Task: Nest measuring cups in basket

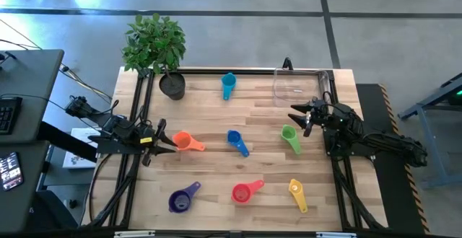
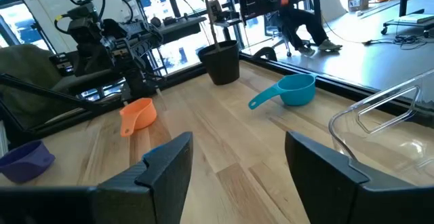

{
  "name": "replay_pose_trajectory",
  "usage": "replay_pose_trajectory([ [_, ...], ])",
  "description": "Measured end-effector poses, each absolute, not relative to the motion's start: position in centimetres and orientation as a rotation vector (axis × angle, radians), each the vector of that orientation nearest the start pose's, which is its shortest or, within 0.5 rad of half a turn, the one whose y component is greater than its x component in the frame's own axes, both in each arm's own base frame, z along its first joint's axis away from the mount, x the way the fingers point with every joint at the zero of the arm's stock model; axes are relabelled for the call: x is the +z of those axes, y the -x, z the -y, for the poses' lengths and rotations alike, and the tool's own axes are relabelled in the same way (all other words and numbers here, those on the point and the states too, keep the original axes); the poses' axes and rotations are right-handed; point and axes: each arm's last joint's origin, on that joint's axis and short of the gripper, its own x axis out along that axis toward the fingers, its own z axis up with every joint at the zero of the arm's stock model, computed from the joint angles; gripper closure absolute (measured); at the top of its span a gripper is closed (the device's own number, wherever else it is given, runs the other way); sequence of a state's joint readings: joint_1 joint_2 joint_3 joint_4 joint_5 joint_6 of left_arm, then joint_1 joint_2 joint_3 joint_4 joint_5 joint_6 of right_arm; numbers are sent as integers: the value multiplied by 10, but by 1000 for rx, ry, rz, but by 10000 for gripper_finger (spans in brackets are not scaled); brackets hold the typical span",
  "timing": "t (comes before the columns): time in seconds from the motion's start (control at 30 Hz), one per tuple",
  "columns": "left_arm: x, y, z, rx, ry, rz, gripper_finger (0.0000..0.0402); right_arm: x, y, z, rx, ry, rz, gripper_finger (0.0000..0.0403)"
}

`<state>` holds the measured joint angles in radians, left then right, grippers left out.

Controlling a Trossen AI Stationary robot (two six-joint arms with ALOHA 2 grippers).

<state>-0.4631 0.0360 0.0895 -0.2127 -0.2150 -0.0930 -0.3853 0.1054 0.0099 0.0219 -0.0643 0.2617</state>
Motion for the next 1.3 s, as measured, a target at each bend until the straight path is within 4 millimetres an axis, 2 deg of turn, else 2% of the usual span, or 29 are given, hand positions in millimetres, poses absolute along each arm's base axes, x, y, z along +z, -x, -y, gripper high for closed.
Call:
replay_pose_trajectory([
  [0.67, 171, -86, 35, -220, 47, -161, 312, 160, -97, 37, -328, -276, -30, 178],
  [0.8, 173, -86, 35, -201, 148, -151, 312, 161, -97, 37, -329, -276, -30, 178],
  [1.1, 196, -87, 33, -161, 518, 66, 312, 161, -97, 37, -328, -276, -29, 178],
  [1.3, 213, -84, 31, -175, 536, 241, 312, 161, -97, 37, -328, -276, -29, 178],
])
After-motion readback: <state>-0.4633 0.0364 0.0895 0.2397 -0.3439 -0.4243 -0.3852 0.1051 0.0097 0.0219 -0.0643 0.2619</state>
